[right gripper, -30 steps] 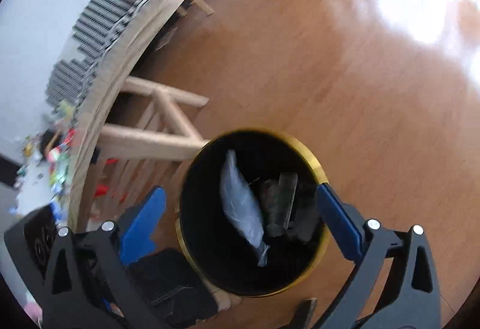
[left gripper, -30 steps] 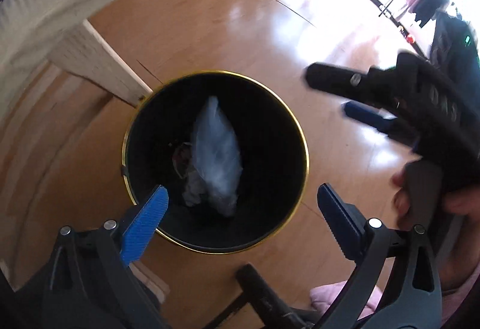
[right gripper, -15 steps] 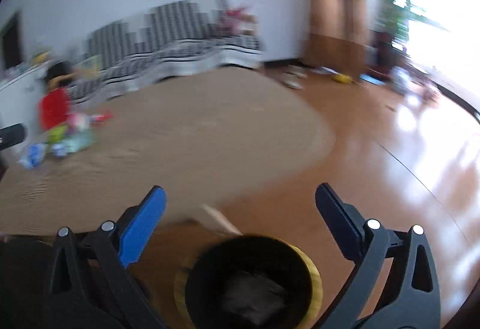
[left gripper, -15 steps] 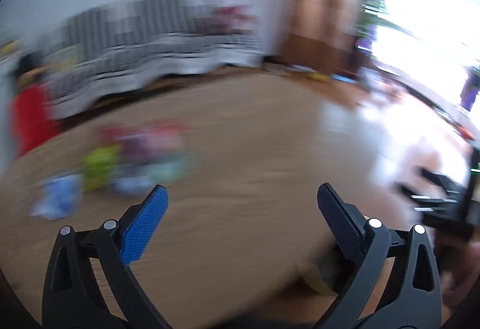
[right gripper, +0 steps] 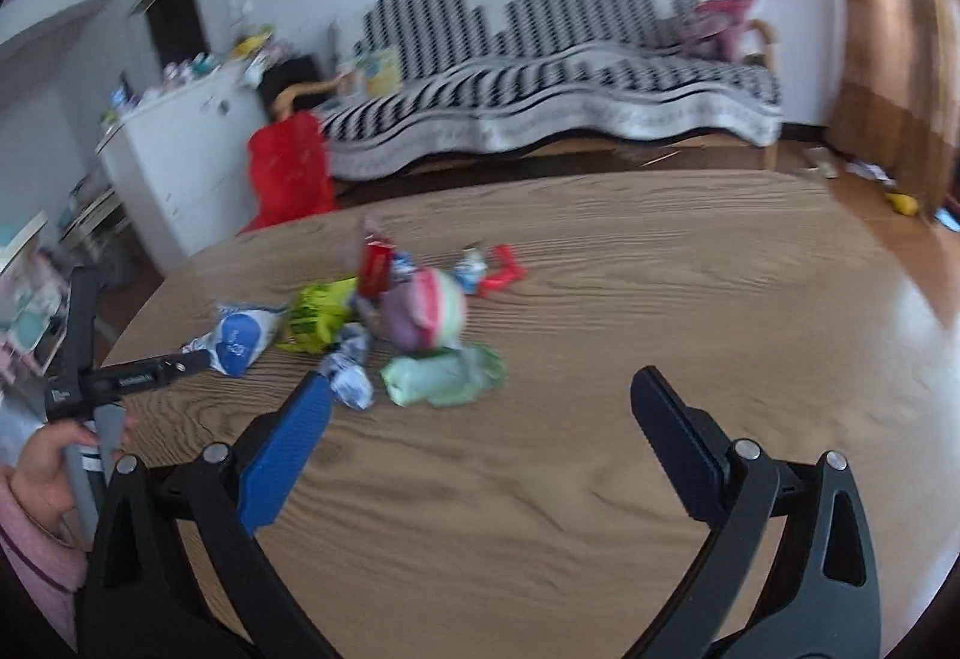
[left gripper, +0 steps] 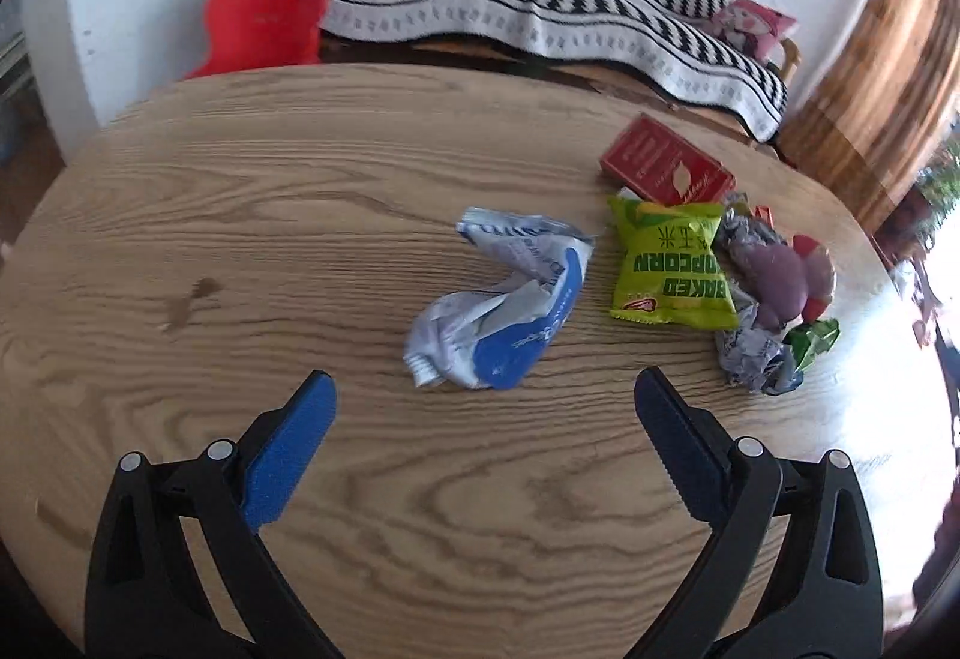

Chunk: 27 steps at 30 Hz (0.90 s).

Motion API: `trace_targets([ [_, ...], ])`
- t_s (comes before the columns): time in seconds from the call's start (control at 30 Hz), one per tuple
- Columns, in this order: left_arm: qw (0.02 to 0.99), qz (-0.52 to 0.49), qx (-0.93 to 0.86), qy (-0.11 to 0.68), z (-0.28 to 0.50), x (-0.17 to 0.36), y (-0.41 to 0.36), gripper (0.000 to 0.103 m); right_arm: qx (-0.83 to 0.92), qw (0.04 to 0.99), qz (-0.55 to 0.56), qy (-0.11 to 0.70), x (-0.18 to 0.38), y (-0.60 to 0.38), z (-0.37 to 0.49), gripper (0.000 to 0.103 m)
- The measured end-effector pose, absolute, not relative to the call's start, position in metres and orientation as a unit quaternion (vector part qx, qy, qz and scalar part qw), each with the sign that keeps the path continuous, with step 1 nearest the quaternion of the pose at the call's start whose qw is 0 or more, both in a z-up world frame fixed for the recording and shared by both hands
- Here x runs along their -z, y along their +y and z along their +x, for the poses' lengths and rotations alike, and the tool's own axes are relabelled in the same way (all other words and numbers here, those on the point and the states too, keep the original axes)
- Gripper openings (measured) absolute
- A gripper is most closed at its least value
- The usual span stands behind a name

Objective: Collect trash
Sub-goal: 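Grasp the white-and-blue wipes packet with the left gripper while the right gripper grasps the pink-and-green ball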

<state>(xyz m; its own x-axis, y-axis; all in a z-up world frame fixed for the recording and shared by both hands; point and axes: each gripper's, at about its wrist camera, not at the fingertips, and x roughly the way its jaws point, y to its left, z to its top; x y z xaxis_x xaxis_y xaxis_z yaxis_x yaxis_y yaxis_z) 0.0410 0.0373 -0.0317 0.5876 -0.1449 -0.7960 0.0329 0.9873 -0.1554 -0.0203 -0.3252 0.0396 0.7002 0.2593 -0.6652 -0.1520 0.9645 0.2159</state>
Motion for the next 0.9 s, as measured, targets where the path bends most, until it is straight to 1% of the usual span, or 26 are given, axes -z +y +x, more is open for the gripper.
trace_targets([
  [0.2,0.884,-0.036,0.053,0.463,0.078,0.057,0.024,0.097,-0.149,0.896,0.093,0.408,-0.007,-0.294,0.062,0.097],
  [0.33,0.879,-0.025,0.058,0.473,0.092,0.067,0.025,0.097,-0.163,0.886,0.089,0.424,0.013,-0.282,0.098,0.097],
  [0.37,0.878,-0.026,0.058,0.475,0.097,0.069,0.024,0.097,-0.165,0.885,0.089,0.426,0.017,-0.281,0.102,0.094],
  [0.4,0.878,-0.025,0.058,0.475,0.1,0.07,0.024,0.097,-0.168,0.882,0.091,0.431,0.023,-0.279,0.108,0.085],
  [0.43,0.88,-0.022,0.058,0.472,0.102,0.069,0.024,0.096,-0.169,0.878,0.092,0.437,0.027,-0.278,0.113,0.079],
  [0.47,0.881,-0.025,0.07,0.468,0.104,0.068,0.024,0.088,-0.173,0.876,0.095,0.439,0.031,-0.276,0.116,0.061],
  [0.5,0.879,-0.033,0.089,0.467,0.105,0.066,0.024,0.066,-0.188,0.874,0.107,0.435,0.033,-0.276,0.117,0.053],
  [0.57,0.878,-0.039,0.086,0.47,0.109,0.063,0.025,0.039,-0.187,0.882,0.106,0.419,0.03,-0.277,0.111,0.05],
  [0.6,0.88,-0.042,0.074,0.467,0.109,0.061,0.027,0.034,-0.185,0.888,0.104,0.408,0.028,-0.278,0.109,0.048],
  [0.73,0.894,-0.034,0.067,0.442,0.104,0.048,0.022,0.031,-0.174,0.903,0.119,0.375,0.016,-0.291,0.096,0.045],
  [0.9,0.897,-0.036,0.079,0.434,0.099,0.042,0.015,0.03,-0.161,0.903,0.126,0.378,0.017,-0.304,0.083,0.044],
])
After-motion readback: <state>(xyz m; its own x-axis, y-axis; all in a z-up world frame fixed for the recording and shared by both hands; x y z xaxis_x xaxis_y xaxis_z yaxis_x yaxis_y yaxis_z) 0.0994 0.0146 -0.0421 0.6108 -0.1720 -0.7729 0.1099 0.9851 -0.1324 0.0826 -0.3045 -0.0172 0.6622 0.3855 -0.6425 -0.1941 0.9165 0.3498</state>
